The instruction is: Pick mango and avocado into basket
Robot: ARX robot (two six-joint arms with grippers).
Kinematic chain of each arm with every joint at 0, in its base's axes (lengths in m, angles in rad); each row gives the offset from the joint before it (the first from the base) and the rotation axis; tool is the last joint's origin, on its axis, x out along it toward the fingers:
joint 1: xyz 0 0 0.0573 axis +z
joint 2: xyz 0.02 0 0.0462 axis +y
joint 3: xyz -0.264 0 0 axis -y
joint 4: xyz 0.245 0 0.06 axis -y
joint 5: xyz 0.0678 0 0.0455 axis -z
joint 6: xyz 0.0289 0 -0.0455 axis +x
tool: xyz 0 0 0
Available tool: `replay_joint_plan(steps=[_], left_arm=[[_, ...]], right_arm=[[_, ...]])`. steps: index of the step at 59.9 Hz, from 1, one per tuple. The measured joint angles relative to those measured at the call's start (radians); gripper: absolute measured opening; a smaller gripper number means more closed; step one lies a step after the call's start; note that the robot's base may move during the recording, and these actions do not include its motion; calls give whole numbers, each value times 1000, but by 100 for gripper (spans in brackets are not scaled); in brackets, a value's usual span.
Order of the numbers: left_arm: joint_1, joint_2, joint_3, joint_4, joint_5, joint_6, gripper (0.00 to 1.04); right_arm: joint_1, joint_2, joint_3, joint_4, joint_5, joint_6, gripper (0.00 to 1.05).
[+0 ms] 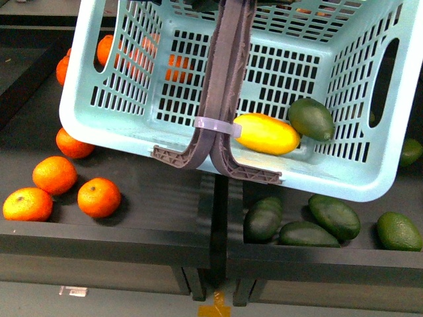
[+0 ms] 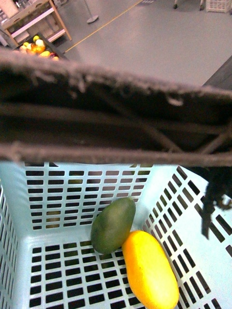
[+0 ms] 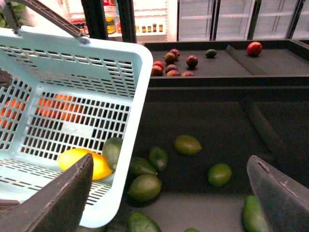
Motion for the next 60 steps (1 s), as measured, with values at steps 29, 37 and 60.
replay_joint_plan(steps=[29,37,60], left_arm=[[6,2,0,0,-10,0,5],[10,2,0,0,-11,2,5],[5,2,0,0,9,0,5]], right_arm=[[0,-1,0,-2,-2,0,96],[0,-3,0,-1,-2,-1,96],[0,-3,0,-2,-2,-1,96]])
